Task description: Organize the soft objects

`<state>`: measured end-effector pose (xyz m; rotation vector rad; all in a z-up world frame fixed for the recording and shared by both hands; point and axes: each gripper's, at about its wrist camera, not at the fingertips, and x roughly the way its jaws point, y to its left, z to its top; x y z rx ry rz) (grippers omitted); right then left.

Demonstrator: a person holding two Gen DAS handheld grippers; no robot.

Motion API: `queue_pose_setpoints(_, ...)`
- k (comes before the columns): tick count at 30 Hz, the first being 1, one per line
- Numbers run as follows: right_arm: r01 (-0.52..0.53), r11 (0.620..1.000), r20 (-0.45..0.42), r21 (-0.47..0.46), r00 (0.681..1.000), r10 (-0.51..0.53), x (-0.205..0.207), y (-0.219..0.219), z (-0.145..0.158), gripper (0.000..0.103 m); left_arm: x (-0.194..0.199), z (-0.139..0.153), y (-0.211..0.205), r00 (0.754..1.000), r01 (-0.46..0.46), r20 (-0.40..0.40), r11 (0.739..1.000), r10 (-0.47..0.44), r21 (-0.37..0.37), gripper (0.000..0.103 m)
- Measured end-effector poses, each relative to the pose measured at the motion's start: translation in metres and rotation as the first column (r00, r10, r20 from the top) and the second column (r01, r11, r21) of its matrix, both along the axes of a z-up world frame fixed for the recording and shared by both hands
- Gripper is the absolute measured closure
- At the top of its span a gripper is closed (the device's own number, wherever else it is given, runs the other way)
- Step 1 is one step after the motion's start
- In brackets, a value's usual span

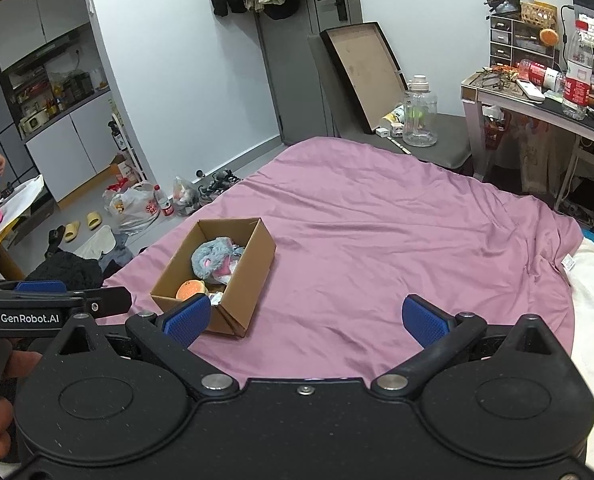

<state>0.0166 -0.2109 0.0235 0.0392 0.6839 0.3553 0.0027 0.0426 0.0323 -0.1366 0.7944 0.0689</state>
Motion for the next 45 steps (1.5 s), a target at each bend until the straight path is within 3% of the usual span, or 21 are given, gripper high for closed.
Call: queue_pose_setpoints(45,0.002,1.0,0.02,-0.014,1.0,-0.001,-0.017,-0.008,0.007,0.0,-0.032,0.014,-0.012,0.999,-0.015,0.032,1.0,0.015,0.024,0.002)
